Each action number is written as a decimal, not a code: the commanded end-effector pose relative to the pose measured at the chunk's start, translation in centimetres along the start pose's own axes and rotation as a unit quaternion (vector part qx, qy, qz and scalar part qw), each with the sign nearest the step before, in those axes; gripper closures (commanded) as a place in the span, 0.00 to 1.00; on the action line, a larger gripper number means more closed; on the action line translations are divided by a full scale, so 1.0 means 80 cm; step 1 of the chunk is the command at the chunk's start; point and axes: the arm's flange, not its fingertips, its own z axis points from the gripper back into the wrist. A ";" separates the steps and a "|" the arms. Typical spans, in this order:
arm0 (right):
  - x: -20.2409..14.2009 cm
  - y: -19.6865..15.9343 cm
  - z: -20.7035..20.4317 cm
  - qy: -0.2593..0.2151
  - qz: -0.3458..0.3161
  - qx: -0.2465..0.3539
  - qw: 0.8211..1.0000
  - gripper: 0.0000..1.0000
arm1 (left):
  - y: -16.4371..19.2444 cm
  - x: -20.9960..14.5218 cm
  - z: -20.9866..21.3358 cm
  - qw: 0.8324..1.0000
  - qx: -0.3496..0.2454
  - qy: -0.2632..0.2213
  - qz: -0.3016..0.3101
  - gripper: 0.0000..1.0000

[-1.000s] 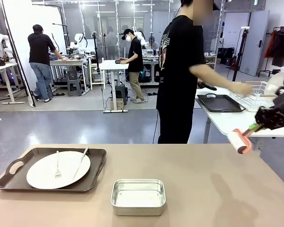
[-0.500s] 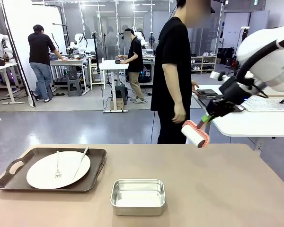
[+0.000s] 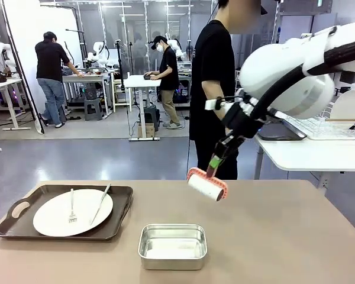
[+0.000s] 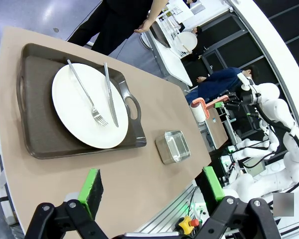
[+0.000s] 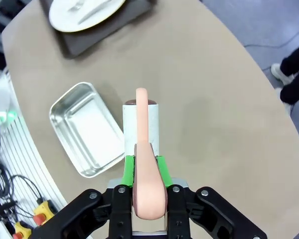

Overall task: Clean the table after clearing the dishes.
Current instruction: Place the Lint Roller back on top of the Airtight Container.

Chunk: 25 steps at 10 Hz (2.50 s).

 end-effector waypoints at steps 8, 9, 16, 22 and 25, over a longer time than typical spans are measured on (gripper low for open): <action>0.036 0.147 -0.074 0.073 0.217 -0.001 0.973 0.79 | -0.001 -0.001 0.003 1.000 -0.006 -0.004 0.001 0.00; 0.039 0.153 -0.083 0.080 0.229 0.021 0.970 0.79 | -0.001 -0.001 0.003 1.000 -0.006 -0.004 0.001 0.00; 0.028 0.162 -0.146 0.089 0.291 0.048 0.951 0.79 | -0.001 -0.001 0.003 1.000 -0.006 -0.004 0.001 0.00; 0.038 0.162 -0.142 0.103 0.285 0.047 0.952 0.79 | -0.001 -0.001 0.003 1.000 -0.006 -0.004 0.001 0.00; 0.028 0.153 -0.171 0.128 0.280 0.056 0.950 0.79 | -0.001 -0.001 0.003 1.000 -0.006 -0.004 0.001 0.00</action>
